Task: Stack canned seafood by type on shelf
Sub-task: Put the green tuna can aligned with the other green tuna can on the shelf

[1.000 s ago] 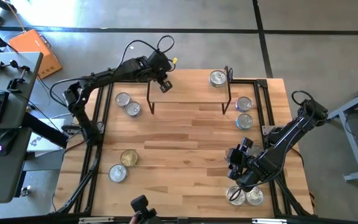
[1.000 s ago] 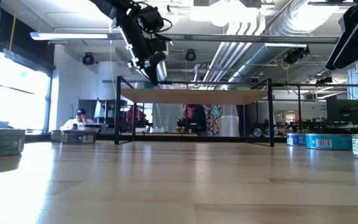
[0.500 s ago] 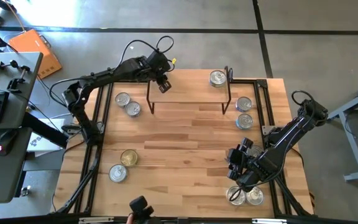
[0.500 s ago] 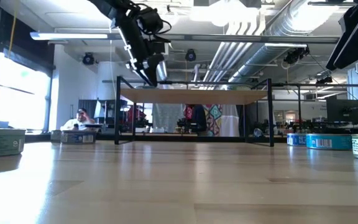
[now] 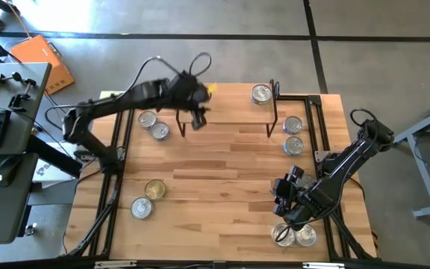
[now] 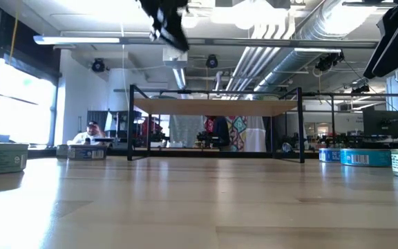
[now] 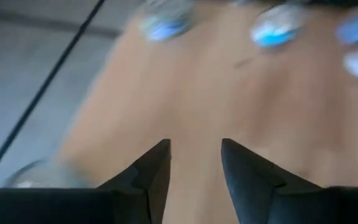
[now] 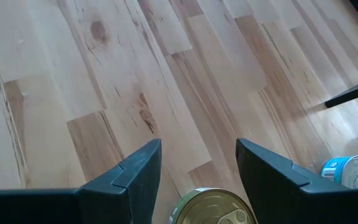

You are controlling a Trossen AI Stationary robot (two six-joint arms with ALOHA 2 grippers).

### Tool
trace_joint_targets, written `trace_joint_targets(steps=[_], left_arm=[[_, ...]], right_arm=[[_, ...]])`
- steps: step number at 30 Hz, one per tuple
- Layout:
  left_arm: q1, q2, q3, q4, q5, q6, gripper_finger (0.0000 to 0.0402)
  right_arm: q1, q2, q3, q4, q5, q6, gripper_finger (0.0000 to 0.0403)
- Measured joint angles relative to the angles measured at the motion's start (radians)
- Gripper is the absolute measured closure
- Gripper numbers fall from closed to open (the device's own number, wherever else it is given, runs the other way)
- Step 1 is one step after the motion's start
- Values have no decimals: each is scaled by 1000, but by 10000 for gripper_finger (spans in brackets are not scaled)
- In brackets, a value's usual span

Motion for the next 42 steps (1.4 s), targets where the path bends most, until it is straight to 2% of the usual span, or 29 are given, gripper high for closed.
trace_joint_targets(steps=[4, 11, 18, 24, 32, 39, 42], left_arm=[[-134, -83, -138, 213, 63, -42, 276], [-371, -171, -453, 673, 70, -126, 280], [-548, -152, -665, 1049, 42, -156, 280], [-619, -85, -782, 1344, -24, -180, 280], [-623, 1, -797, 1400, -27, -180, 280], [-621, 12, -797, 1405, -27, -178, 280], [-621, 12, -797, 1405, -27, -171, 280]], right_arm=[[1, 0, 0, 8, -1, 6, 204], [33, 0, 0, 23, -5, 8, 204], [61, 0, 0, 56, 32, 8, 204], [61, 0, 0, 78, 36, 8, 204], [61, 0, 0, 92, 10, 23, 204], [61, 0, 0, 111, -311, 132, 204], [61, 0, 0, 122, -375, 175, 202]])
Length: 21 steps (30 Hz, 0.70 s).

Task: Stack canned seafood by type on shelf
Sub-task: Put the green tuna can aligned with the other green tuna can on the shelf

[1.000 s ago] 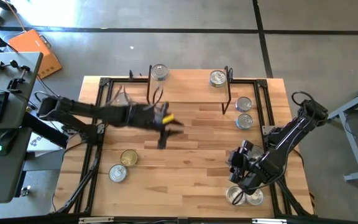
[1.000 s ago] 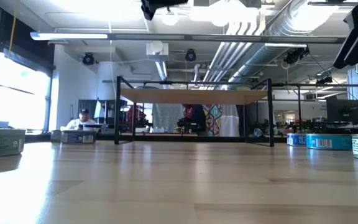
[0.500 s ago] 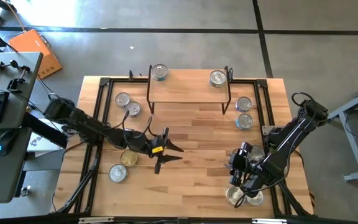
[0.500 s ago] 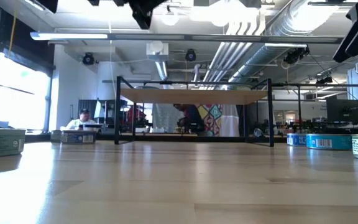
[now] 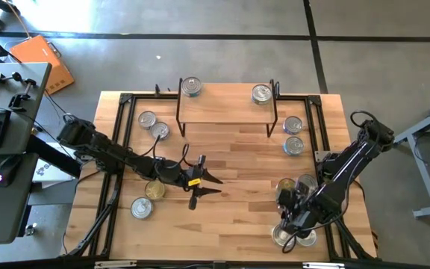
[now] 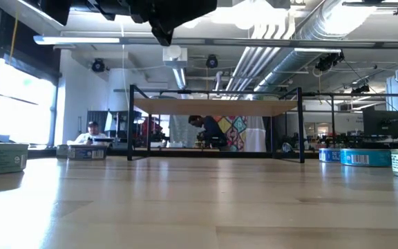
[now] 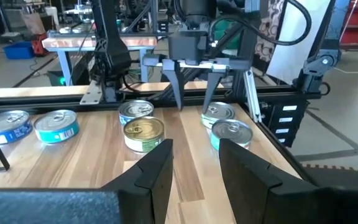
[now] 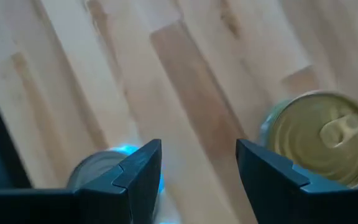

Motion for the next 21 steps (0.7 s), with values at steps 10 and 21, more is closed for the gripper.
trace_joint_targets(steps=[10, 21], left_arm=[[0, 0, 0, -3, 0, 0, 280], [0, 0, 0, -17, 1, 0, 280]], right_arm=[[0, 1, 0, 83, -55, 9, 138], [6, 94, 0, 82, -132, -79, 126]])
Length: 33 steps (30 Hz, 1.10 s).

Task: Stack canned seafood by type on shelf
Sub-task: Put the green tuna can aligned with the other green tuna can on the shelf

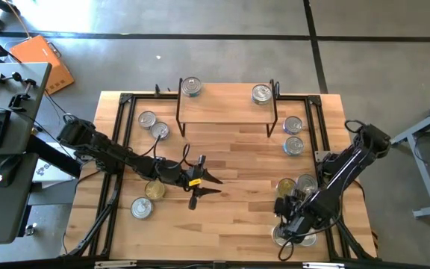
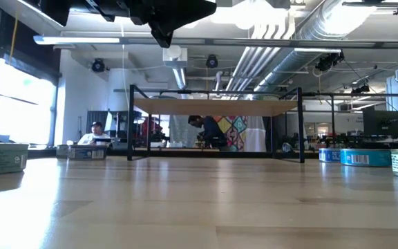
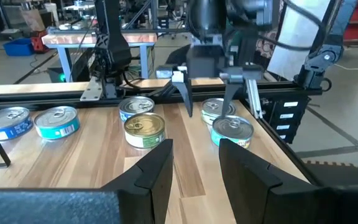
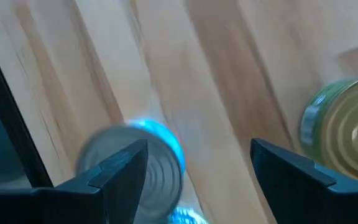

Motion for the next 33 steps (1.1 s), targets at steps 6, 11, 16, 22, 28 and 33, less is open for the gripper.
trace_joint_targets(steps=[6, 11, 16, 22, 28, 33], left_arm=[[0, 0, 0, -1, 0, 0, 280], [0, 0, 0, 0, 0, -3, 280], [0, 0, 0, -1, -2, -9, 280], [0, 0, 0, -1, -2, -9, 280], [0, 0, 0, -1, -2, -9, 280], [0, 0, 0, -1, -2, -9, 280]], right_arm=[[0, 67, 0, -2, -75, -30, 126], [16, 83, 0, -30, -85, -59, 140], [51, 75, 0, -141, -6, -25, 185], [56, 77, 0, -190, 111, -20, 244], [17, 66, 0, -290, 219, -80, 291], [-34, 54, 0, -428, 231, -93, 323]])
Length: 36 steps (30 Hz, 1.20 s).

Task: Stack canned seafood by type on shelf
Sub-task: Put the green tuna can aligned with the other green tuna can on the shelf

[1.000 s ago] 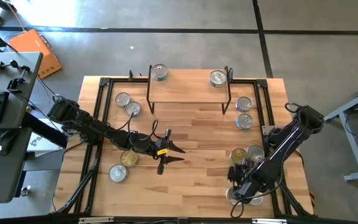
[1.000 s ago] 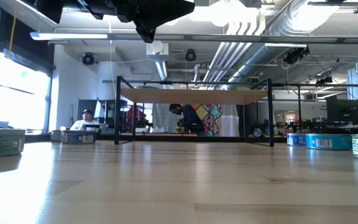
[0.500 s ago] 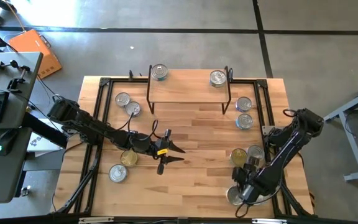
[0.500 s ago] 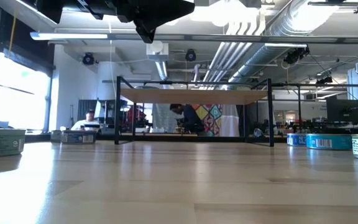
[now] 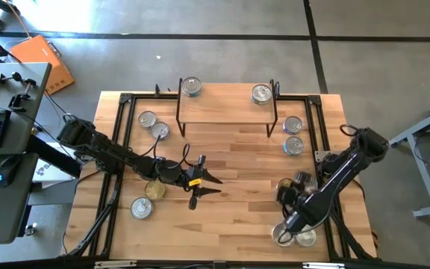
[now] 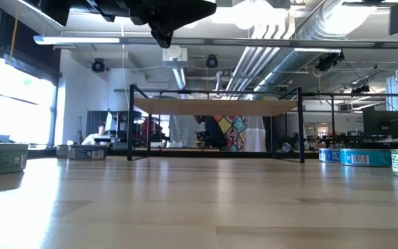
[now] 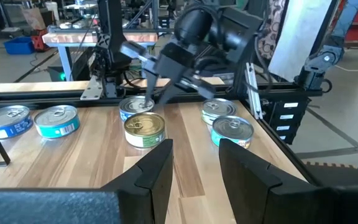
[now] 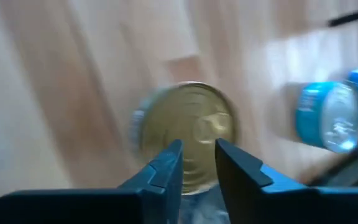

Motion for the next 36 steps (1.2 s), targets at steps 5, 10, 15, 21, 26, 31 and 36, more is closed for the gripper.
trace_joint_targets(steps=[5, 10, 15, 21, 26, 31, 36], left_arm=[[-3, 0, 0, 0, 0, 0, 280], [-7, 0, 0, -1, 0, 8, 280], [-10, 0, 0, 0, 1, 8, 280], [-14, 0, 0, 2, 1, 9, 280], [-16, 0, 0, 1, 3, 9, 280], [-16, 0, 0, 1, 3, 29, 280], [-16, 7, 1, 13, 31, 108, 280]], right_arm=[[-34, -15, -94, 106, -39, -80, 355], [-97, -28, -166, 223, -55, -97, 383], [-190, -33, -184, 417, -38, -214, 400], [-299, -25, -161, 675, 11, -371, 402], [-336, -26, -45, 659, 39, -449, 402], [-295, -27, 93, 520, 180, -495, 392], [-237, -27, 118, 437, 241, -415, 332]])
